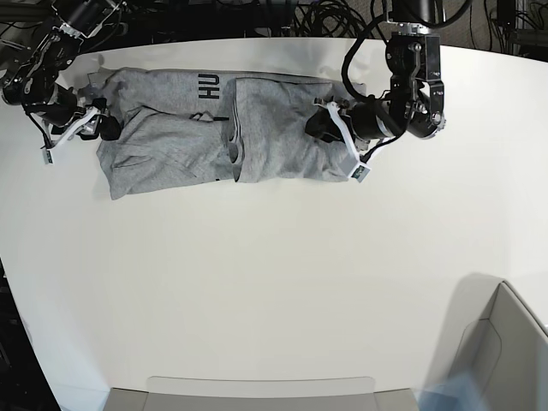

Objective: Fold the T-shirt properly
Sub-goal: 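Release the left gripper and regrasp the strip end with the right gripper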

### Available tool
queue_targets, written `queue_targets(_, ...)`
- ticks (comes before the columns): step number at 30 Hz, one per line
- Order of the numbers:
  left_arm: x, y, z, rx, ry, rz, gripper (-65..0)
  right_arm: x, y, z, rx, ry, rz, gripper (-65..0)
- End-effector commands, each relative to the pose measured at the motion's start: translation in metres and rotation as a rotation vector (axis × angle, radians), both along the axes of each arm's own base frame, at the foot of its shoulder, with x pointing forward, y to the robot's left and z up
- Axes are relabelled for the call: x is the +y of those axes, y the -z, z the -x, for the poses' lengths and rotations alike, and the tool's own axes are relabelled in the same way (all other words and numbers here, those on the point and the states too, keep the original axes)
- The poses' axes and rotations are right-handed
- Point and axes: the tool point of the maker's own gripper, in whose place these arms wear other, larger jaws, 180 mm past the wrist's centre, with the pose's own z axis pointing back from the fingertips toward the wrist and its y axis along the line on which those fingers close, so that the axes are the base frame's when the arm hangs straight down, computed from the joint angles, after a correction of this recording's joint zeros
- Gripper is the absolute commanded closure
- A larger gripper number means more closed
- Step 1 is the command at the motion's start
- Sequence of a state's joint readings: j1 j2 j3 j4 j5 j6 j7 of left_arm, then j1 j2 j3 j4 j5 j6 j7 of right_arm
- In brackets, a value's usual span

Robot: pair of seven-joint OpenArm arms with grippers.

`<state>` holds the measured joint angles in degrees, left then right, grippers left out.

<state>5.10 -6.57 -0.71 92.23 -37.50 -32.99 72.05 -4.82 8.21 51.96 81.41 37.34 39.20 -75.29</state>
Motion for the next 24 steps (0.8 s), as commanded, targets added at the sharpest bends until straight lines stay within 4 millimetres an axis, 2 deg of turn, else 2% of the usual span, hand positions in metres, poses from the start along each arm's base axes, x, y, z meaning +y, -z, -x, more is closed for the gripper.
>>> queue_targets(1, 0.005, 0.004, 0.005, 0.021, 0.016, -0.035, -14.7, 0.009, 0.021, 0.025, 0.142, -0.075, 0.034, -35.9)
queue_targets(4, 0.005, 0.004, 0.005, 0.021, 0.016, -0.035, -14.7, 0.029, 0.026, 0.025, 0.151, -0.112, 0.008, -35.9)
queue_targets(8, 0.005, 0.004, 0.005, 0.021, 0.016, -0.035, -14.7, 0.040, 0.030, 0.026, 0.155, -0.121, -0.015, -35.9)
queue_targets(16, 0.005, 0.004, 0.005, 0.023, 0.014, -0.036, -14.7, 0.049, 0.032, 0.026, 0.163, -0.151, -0.019, -35.3)
queue_targets(19, 0.005, 0.004, 0.005, 0.024, 0.013, -0.036, -14.7, 0.053, 0.032, 0.025, 0.164, -0.168, -0.019, -27.4)
queue_targets(24, 0.005, 0.004, 0.005, 0.025, 0.014, -0.038, -14.7, 0.050, 0.033, 0.023, 0.173, -0.170, 0.000, -4.0)
